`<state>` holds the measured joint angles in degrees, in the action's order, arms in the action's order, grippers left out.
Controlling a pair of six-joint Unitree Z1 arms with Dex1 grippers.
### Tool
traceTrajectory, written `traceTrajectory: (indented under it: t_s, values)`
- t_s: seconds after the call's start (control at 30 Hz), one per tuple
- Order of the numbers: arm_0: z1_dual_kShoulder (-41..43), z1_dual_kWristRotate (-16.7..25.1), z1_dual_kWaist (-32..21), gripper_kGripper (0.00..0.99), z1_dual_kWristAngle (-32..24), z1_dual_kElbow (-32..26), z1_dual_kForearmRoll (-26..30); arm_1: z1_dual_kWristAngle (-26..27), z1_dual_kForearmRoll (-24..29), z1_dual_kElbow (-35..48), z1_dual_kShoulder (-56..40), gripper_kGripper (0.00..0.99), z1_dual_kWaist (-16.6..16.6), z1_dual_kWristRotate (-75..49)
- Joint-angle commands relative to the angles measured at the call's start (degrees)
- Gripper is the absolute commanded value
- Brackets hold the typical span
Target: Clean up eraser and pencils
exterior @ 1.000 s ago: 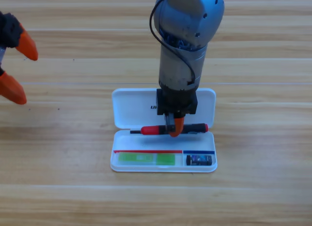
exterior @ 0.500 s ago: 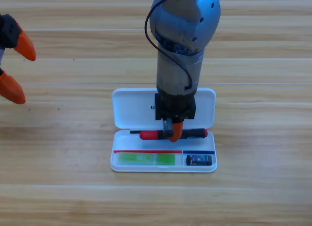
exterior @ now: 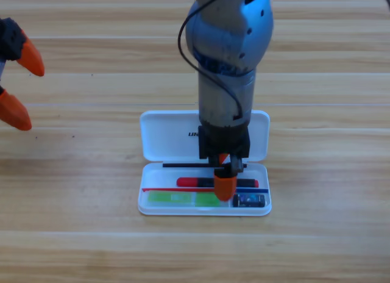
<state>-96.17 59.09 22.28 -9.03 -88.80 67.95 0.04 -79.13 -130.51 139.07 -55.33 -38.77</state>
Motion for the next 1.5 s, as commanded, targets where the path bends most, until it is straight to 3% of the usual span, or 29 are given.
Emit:
traceTrajectory:
  t_s: [0.03,0.23,0.37,0.5,0.67,0.8,1.0,1.13,1.2,1.5]
  values:
    - [1.4,0.3,-0.8,0.990,-1.0,1.4,-0.4,3.3,-1.3,7.5,-20.7,0.989,-2.1,0.0]
    - [2.0,0.3,-0.8,0.990,-1.3,0.7,-0.4,11.7,-0.3,14.7,-37.8,0.989,-2.0,0.0]
    - [1.7,0.2,-0.8,0.990,-1.5,-0.6,-0.4,18.0,6.4,23.0,-45.8,0.989,-0.4,1.9]
    - [-0.5,-0.5,-0.8,0.990,-3.0,-3.7,-0.4,20.0,15.2,33.3,-53.1,0.989,-0.3,4.6]
    - [-6.3,-2.0,-0.8,0.988,-5.5,-9.5,-1.2,21.5,18.7,39.5,-57.0,0.989,-0.3,6.7]
    - [-12.0,-3.1,-0.8,0.844,-7.3,-15.7,-1.4,22.8,19.2,41.8,-58.0,0.989,-0.3,7.3]
    - [-20.6,-2.5,-0.8,0.400,-9.4,-22.7,-1.6,22.6,22.3,44.7,-58.7,0.989,-0.1,10.9]
    - [-25.5,-1.6,-0.8,0.178,-9.8,-26.4,-1.9,23.3,23.4,46.1,-59.7,0.989,-0.1,11.1]
    - [-27.7,-1.4,-0.8,0.000,-10.1,-27.6,-1.9,24.0,23.5,46.1,-60.0,0.989,-0.1,11.1]
    - [-34.5,-2.5,-0.8,0.000,-10.7,-28.7,-3.2,26.5,25.0,47.5,-59.9,0.989,-0.1,11.3]
